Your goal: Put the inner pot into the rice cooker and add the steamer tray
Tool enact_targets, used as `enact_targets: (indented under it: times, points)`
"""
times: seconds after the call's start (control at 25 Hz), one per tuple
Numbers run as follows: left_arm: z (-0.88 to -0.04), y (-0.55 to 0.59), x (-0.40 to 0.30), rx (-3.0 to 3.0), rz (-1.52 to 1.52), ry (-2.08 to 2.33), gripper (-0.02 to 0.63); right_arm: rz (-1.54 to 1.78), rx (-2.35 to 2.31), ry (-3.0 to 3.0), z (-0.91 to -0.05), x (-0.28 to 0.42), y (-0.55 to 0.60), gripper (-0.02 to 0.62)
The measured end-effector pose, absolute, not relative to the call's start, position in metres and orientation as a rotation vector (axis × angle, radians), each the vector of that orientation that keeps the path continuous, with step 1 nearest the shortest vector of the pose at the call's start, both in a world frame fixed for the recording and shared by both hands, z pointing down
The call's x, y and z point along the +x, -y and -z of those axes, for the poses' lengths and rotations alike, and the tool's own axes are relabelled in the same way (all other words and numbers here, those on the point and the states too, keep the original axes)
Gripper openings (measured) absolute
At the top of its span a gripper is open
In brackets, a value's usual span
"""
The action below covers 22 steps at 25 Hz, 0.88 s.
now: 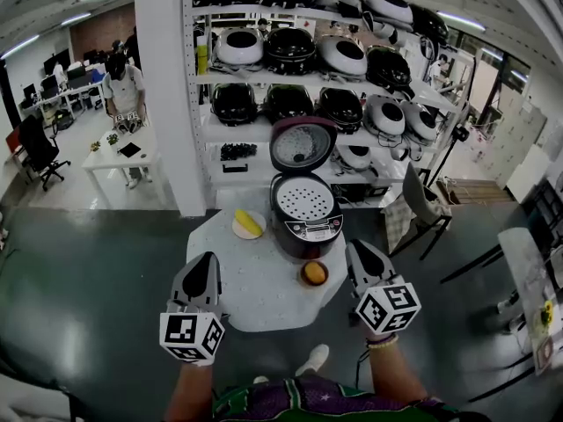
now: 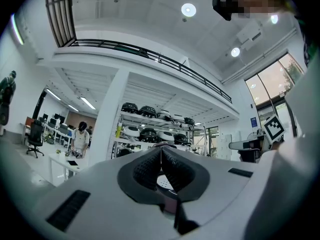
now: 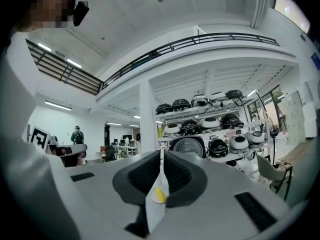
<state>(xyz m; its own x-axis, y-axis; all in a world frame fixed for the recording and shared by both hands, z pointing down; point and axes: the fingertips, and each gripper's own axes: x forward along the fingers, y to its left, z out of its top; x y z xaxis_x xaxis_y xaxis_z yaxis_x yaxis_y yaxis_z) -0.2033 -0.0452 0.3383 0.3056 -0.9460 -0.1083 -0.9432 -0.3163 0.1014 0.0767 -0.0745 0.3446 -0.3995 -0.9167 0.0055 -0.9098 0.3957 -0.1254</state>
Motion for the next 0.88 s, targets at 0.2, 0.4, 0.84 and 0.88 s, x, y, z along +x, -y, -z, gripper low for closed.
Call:
enact_targets:
  times: [0.2,0.4,0.84,0.88]
  points:
    - [-0.342,0.041,-0.206,2.517,0.226,1.82,0.023,0.171,-1.688,-2.558,-0.344,0.075,0.069,0.008]
    - [-0.342,0.038,-0.203,2.532,0.219,1.81,0.023,0.167,-1.704,-2.545,-0.345,0.079,0.064,0.006]
    - [-0.337,0.032,-0.209,2.548,0.216,1.805,0.023,0.162,-1.7,-2.538,-0.343,0.07,0.06,0.006]
    - [-0.335,0.032,-0.209,2.55,0.218,1.807,0.023,0.158,-1.7,-2.538,-0.342,0.07,0.061,0.006]
